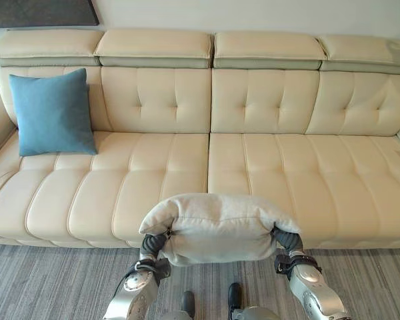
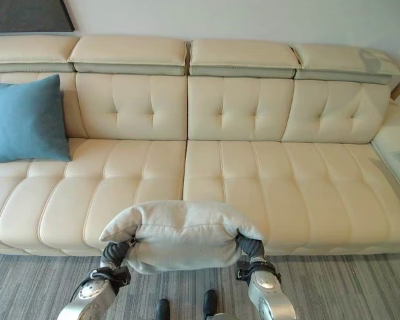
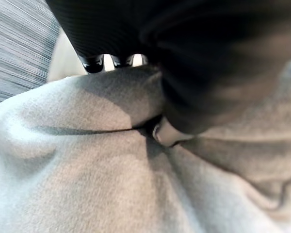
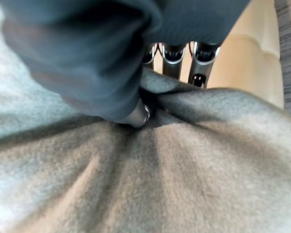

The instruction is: Pick up all the scattered cushions and arrange them neatly on the sofa.

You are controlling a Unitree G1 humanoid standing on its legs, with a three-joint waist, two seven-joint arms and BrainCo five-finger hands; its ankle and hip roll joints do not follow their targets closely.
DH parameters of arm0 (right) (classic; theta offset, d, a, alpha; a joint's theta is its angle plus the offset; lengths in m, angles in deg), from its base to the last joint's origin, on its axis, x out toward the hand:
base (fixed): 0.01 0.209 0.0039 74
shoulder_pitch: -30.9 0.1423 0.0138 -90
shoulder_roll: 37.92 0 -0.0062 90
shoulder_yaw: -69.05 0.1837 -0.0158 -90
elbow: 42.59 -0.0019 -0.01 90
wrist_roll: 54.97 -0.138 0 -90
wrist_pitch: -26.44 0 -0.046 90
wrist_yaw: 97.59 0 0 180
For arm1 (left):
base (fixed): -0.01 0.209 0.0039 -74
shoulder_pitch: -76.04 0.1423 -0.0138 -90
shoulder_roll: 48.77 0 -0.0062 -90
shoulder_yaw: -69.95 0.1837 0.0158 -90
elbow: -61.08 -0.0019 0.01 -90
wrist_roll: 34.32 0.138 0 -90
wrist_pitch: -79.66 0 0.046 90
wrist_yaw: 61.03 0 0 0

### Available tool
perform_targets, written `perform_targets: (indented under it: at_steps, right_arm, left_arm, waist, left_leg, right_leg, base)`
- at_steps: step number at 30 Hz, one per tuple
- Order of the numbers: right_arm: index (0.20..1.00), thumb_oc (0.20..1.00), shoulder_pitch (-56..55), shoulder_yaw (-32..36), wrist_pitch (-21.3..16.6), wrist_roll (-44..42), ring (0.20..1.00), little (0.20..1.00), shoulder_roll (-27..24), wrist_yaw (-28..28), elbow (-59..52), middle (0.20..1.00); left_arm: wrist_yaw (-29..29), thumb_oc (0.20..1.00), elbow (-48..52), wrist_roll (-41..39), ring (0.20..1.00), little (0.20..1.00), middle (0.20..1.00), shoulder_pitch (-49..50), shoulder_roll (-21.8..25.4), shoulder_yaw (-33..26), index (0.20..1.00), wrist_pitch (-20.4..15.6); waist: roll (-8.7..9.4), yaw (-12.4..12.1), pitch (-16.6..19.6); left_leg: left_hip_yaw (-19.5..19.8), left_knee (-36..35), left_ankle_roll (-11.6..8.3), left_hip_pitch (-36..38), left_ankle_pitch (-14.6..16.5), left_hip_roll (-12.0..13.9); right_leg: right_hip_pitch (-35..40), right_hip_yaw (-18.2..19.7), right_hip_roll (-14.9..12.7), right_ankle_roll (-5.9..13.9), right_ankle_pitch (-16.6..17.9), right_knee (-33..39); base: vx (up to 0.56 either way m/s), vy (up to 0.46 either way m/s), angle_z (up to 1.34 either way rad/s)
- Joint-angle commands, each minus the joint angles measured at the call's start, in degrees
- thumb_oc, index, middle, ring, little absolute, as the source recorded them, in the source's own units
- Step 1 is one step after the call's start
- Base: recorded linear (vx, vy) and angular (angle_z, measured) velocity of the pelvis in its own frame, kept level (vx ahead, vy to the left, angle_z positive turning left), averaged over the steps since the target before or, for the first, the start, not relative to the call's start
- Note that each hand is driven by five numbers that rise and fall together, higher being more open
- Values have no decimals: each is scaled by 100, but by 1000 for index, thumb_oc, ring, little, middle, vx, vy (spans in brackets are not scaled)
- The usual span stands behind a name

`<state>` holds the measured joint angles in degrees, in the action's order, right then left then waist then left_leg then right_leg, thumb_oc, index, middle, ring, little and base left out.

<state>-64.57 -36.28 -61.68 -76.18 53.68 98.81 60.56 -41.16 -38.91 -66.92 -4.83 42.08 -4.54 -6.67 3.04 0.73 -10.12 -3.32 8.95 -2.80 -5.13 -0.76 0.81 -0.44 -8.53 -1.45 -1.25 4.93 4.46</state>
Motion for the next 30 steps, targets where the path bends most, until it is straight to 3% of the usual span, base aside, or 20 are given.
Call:
perform_targets:
  at_steps: [1,5,6,7,10,13,14,16,17,18,19,21,22,24,25,26,27,28,30]
  right_arm:
    - [200,200,269,-67,-309,145,200,200,-62,4,-689,200]
    - [200,200,295,-7,-264,187,200,200,-76,55,-619,200]
    - [200,200,268,20,-228,272,200,200,-91,45,-620,200]
    - [200,200,290,16,-201,353,200,200,-116,47,-612,200]
    - [200,200,319,38,-117,489,200,200,-105,23,-574,200]
    - [200,200,321,65,-86,625,200,200,-29,0,-527,200]
    - [200,200,346,67,-87,689,200,200,17,-25,-511,200]
    - [200,200,389,87,-66,752,200,200,47,-47,-494,200]
    - [200,200,468,58,-40,771,200,200,127,-56,-458,200]
    - [200,200,512,51,-43,772,200,200,149,-55,-438,200]
    - [200,200,515,51,-43,772,200,200,150,-55,-437,200]
    - [200,200,544,37,-32,792,200,200,202,-34,-404,200]
    - [200,200,568,49,-15,796,200,200,230,-24,-379,200]
    - [200,200,602,62,-22,728,200,200,254,-11,-373,200]
    - [200,200,602,62,-22,728,200,200,253,-11,-374,200]
    - [200,200,635,85,-18,691,200,200,253,-25,-371,200]
    - [200,200,636,86,-17,691,200,200,252,-26,-371,200]
    - [200,200,615,142,-22,666,200,200,268,-33,-362,200]
    - [200,200,589,145,-20,695,200,200,250,-62,-375,200]
  left_arm:
    - [-10,200,518,-50,200,200,200,-343,-185,32,200,-420]
    - [-51,200,446,-94,200,200,200,-367,-222,-13,200,-360]
    - [-90,200,480,-88,200,200,200,-330,-205,-23,200,-322]
    - [-133,200,457,-7,200,200,200,-349,-206,-16,200,-281]
    - [-141,200,445,26,200,200,200,-333,-232,-75,200,-280]
    - [-118,200,406,41,200,200,200,-294,-226,-81,200,-306]
    - [-130,200,430,99,200,200,200,-314,-142,-73,200,-292]
    - [-128,200,443,166,200,200,200,-364,-74,-67,200,-268]
    - [-115,200,464,221,200,200,200,-420,-24,-65,200,-236]
    - [-99,200,494,262,200,200,200,-441,1,-61,200,-237]
    - [-99,200,494,262,200,200,200,-443,2,-62,200,-237]
    - [-95,200,538,347,200,200,200,-485,28,-59,200,-196]
    - [-129,200,521,419,200,200,200,-558,25,-27,200,-176]
    - [-142,200,533,437,200,200,200,-631,27,-18,200,-204]
    - [-142,200,533,437,200,200,200,-631,26,-18,200,-203]
    - [-189,200,557,478,200,200,200,-621,45,-38,200,-206]
    - [-189,200,556,478,200,200,200,-622,44,-38,200,-206]
    - [-251,200,540,547,200,200,200,-597,47,-102,200,-185]
    - [-305,200,543,666,200,200,200,-579,46,-182,200,-181]
  waist:
    - [-63,-136,-491]
    - [-93,-119,-435]
    - [-120,-117,-355]
    - [-240,-109,-293]
    - [-259,-83,-139]
    - [-175,-94,-11]
    - [-52,-132,51]
    - [11,-152,65]
    - [32,-138,-7]
    - [45,-121,-65]
    - [52,-131,-66]
    - [16,-80,-160]
    - [-54,-23,-239]
    - [-154,-17,-324]
    - [-165,-15,-335]
    - [-231,-16,-375]
    - [-239,-22,-369]
    - [-202,8,-366]
    - [-134,-1,-323]
  left_leg:
    - [277,1975,-61,-623,-182,-75]
    - [307,1016,5,-848,-89,-213]
    - [287,-212,17,-773,-313,-185]
    - [337,-1267,-141,-779,-778,-166]
    - [178,-1395,-183,-838,-781,-164]
    - [47,-1395,-84,-643,-781,-211]
    - [-25,-1395,63,-485,-647,-257]
    - [-83,-1395,238,-319,-452,-312]
    - [-170,-1395,426,-107,-223,-386]
    - [-247,-1395,493,5,-147,-424]
    - [-259,-1395,497,4,-147,-431]
    - [-346,-1395,628,247,37,-512]
    - [-373,-1395,634,406,140,-486]
    - [-449,-1395,591,526,189,-414]
    - [-444,-1395,586,540,194,-402]
    - [-521,-1395,545,630,258,-336]
    - [-525,-1395,543,621,256,-326]
    - [-576,-1395,459,741,324,-338]
    - [-666,-1395,393,842,380,-344]
  right_leg:
    - [467,-112,61,175,-1250,-521]
    - [484,-160,28,208,-1287,-434]
    - [552,-197,68,252,-1331,-326]
    - [606,-258,164,286,-1358,-239]
    - [854,-192,192,381,-1394,-46]
    - [969,-124,63,454,-1533,-181]
    - [925,-46,-76,536,-1602,-529]
    - [650,-34,-199,657,-1638,-1283]
    - [97,-18,-378,819,-1298,-2459]
    - [-147,-25,-492,922,-959,-2952]
    - [-166,-9,-502,927,-970,-2981]
    - [-434,-144,-780,944,-438,-3761]
    - [-838,-115,-771,851,-583,-4043]
    - [-1124,-288,-688,760,-865,-3598]
    - [-1095,-298,-675,757,-857,-3572]
    - [-1173,-392,-551,752,-896,-2800]
    - [-1173,-392,-538,748,-878,-2775]
    - [-1137,-301,-263,872,-551,-1364]
    - [-1048,-382,-175,968,-211,-342]
  base:
    - [-16,-85,23]
    - [111,-8,10]
    - [330,95,18]
    - [330,94,30]
    - [501,238,12]
    - [377,174,-67]
    - [517,245,25]
    - [403,262,10]
    - [269,284,-29]
    - [157,211,-35]
    - [102,148,-17]
    - [193,179,-27]
    - [231,145,-24]
    - [154,59,-2]
    - [166,0,1]
    - [110,-13,-8]
    - [260,-92,-22]
    - [236,-119,-24]
    - [247,-124,-37]
